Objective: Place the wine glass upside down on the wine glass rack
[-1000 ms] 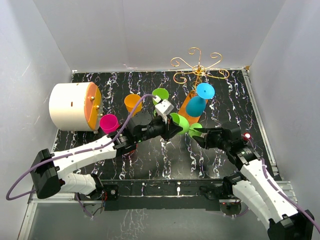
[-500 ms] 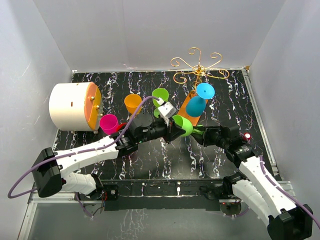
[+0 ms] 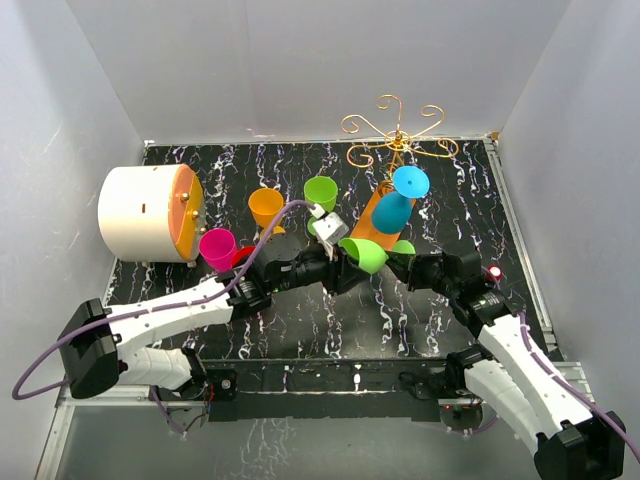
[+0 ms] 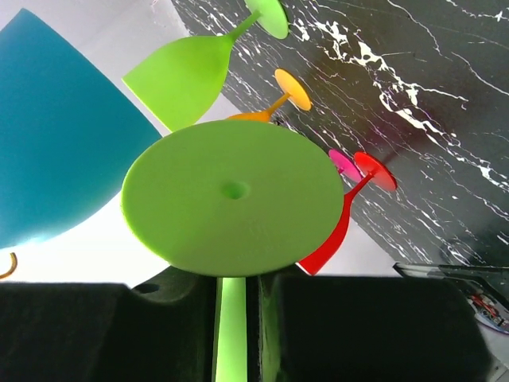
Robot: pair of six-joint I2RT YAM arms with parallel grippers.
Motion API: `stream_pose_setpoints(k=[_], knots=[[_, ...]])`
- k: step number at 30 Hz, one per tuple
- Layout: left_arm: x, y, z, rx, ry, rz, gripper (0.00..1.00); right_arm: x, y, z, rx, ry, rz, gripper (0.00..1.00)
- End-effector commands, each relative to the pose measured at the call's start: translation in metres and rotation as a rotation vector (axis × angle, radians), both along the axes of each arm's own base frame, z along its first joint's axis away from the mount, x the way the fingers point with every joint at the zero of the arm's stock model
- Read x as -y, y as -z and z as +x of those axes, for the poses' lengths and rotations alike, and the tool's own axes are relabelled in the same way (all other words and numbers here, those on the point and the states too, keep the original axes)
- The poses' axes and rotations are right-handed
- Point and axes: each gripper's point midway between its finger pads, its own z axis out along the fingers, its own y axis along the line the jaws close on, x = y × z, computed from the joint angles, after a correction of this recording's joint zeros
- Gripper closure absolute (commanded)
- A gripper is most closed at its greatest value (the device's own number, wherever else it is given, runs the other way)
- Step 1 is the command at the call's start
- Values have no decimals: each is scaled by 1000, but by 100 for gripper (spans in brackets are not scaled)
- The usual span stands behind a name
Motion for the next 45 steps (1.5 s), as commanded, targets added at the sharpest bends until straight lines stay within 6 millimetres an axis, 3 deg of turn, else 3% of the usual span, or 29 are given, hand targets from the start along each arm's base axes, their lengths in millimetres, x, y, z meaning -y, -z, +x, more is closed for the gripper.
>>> stream_pose_setpoints(k=[1,4,10,12,18,27,30,32,38,45], knots=[[-7,-16,-13,3,19,-43,53,3,-9,3,77,3,-26,100],[-18,-6,-10,-16,-24,-1,37,13,-6,3,122,26,-109,100],[-45,17,-18,-76,-76,67,31,43,11,8,305,27,-433,100],[-52,13,-21,-80,-88,52,30,51,10,9,386,-4,-567,100],[-63,-13,-8,-43,-180,21,28,68,-24,7,665,-37,-855,100],[-39,-51,6,-57,-189,-6,27,89,-61,-7,839,34,-1023,100],[-36,-61,10,-97,-220,-38,21,81,-78,-13,980,-20,-1088,100],[-36,-63,13,-151,-261,-43,2,78,-95,-20,1084,-15,-1122,100],[-32,-61,18,-303,-313,-14,1,61,-117,-35,1321,-96,-1221,100],[-22,-107,8,-363,-215,-213,1,38,-127,-46,1511,-199,-1229,100]])
